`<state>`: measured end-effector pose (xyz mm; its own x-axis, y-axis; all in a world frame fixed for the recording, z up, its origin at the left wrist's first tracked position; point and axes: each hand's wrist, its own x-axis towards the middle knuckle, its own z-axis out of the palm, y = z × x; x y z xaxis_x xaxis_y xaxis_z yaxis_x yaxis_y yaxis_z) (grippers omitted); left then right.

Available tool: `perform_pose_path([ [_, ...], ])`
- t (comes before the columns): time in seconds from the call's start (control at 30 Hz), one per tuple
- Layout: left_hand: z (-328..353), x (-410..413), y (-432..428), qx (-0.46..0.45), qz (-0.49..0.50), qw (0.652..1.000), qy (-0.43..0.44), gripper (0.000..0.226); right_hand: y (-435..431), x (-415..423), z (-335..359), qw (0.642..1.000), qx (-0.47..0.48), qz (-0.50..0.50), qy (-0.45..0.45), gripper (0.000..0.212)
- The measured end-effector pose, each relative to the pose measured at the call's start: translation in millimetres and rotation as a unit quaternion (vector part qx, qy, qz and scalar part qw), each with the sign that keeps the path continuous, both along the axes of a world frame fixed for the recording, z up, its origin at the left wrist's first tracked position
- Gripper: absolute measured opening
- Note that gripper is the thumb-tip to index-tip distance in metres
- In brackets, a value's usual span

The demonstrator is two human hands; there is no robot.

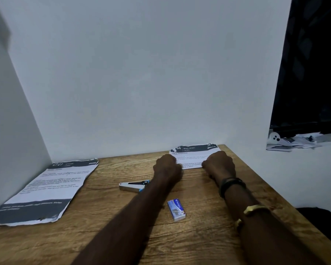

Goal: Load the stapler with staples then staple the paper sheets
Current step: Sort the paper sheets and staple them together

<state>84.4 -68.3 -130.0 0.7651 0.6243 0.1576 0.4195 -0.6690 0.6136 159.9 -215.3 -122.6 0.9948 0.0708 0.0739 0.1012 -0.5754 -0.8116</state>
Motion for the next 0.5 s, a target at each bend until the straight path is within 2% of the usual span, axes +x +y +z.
perform_pose_path([
  [0.13,0.5,-5.5,1.6,-0.015,0.001,0.997,-0.072,0.033,0.4,-2.6,1.2,1.0,0.018,0.011,-0.008,0.011],
  [0.2,1.7,-9.3,0.6,-0.018,0.002,0.994,-0.111,0.031,2.1,-6.7,3.7,0.999,0.042,0.02,-0.021,0.006],
  [0.33,11.1,-23.4,0.6,-0.022,-0.01,0.984,-0.176,0.027,13.3,-24.2,13.4,0.994,0.071,0.054,-0.069,0.019],
  [0.5,29.9,-47.5,3.2,-0.049,-0.017,0.963,-0.263,0.02,34.0,-53.1,29.3,0.98,0.141,0.107,-0.094,0.017],
])
